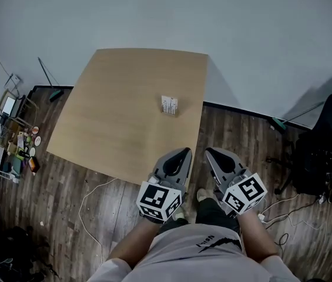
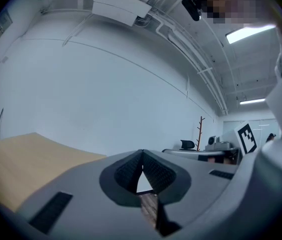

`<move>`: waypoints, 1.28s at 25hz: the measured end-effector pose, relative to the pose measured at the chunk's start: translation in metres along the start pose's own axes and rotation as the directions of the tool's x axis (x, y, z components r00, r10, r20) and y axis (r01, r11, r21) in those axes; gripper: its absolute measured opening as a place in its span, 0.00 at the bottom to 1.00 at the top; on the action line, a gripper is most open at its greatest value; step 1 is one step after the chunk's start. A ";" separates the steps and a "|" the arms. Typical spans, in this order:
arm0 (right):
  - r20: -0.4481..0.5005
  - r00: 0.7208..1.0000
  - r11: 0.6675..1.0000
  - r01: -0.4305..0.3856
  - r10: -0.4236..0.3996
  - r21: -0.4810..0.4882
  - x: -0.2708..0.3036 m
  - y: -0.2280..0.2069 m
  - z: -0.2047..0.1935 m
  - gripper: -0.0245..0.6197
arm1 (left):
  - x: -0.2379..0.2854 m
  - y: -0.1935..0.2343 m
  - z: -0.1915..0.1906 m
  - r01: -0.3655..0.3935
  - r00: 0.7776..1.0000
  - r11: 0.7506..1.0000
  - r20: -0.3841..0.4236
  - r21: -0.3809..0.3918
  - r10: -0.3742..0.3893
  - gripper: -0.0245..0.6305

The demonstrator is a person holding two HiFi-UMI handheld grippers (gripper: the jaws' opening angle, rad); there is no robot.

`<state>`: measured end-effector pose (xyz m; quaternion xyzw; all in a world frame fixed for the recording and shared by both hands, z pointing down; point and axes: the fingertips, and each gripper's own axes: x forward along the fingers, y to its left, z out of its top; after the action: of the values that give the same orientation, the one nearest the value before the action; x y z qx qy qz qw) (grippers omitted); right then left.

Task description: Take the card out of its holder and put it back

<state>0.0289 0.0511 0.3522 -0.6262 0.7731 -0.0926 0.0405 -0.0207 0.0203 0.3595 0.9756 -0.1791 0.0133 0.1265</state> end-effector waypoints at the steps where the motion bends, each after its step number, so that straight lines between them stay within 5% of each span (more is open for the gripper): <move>1: -0.002 1.000 1.000 -0.009 0.009 -0.009 0.008 -0.006 -0.001 0.06 | 0.005 0.006 0.000 -0.004 1.000 1.000 0.005 -0.005 0.004 0.06; 12: -0.062 0.983 0.985 -0.168 0.170 0.035 0.130 -0.101 0.006 0.06 | 0.105 0.096 0.016 -0.188 0.982 0.982 -0.019 -0.027 0.187 0.06; 21: -0.192 0.941 0.960 -0.266 0.279 0.091 0.212 -0.178 -0.093 0.06 | 0.167 0.170 -0.051 -0.327 0.944 0.943 -0.072 -0.069 0.322 0.06; 32: -0.325 0.877 0.935 -0.330 0.354 0.128 0.273 -0.215 -0.190 0.11 | 0.187 0.217 -0.095 -0.449 0.890 0.888 -0.139 -0.101 0.435 0.06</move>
<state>0.1436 -0.2409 0.5944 -0.4521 0.8630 -0.2182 -0.0573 0.0793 -0.2166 0.5174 0.8963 -0.3897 0.0851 0.1936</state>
